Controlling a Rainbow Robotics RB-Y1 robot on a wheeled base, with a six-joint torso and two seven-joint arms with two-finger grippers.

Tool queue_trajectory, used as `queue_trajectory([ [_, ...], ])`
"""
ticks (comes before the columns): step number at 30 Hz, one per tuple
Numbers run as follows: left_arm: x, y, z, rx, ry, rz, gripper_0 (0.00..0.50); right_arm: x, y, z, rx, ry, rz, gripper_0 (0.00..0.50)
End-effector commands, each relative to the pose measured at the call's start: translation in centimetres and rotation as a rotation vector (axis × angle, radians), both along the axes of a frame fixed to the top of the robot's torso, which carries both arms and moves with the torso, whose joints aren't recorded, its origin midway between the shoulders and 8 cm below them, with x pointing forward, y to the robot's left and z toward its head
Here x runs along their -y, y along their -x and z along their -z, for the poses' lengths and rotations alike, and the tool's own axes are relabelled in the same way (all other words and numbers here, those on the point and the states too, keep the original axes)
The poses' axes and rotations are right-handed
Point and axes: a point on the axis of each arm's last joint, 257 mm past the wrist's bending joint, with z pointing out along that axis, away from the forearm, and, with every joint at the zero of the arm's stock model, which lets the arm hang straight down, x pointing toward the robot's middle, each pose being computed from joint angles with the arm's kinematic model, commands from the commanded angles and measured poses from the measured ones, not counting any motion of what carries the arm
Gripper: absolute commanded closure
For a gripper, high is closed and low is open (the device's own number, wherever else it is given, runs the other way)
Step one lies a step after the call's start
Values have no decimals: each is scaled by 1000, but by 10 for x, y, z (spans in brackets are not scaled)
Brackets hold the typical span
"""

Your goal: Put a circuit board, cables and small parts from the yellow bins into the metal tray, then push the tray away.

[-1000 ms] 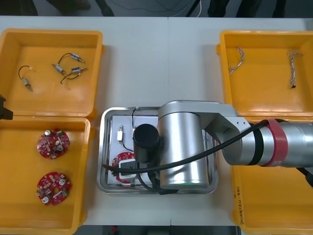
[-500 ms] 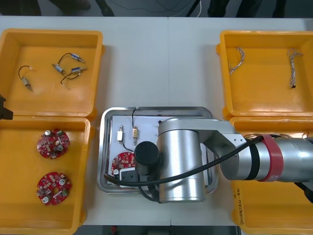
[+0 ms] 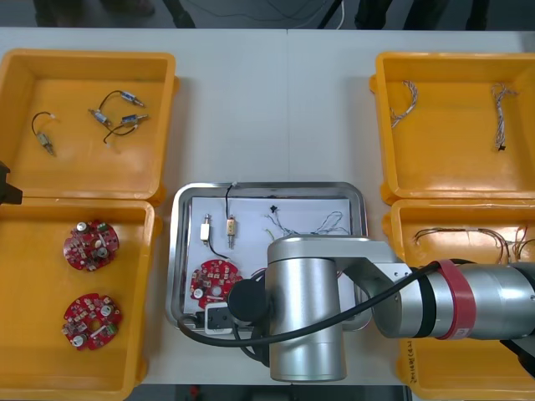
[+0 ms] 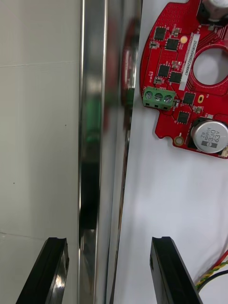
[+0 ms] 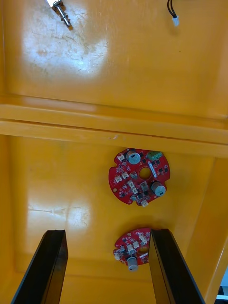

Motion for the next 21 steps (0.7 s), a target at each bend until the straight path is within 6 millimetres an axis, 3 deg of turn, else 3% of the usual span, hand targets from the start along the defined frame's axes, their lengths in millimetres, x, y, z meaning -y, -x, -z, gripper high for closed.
queue_trajectory([
  [1,-15,5,-15,17,-95,60,0,-12,19,7,-18,-14,-3,0],
  [21,-15,5,-15,17,-95,60,0,-19,25,18,17,-21,28,0],
])
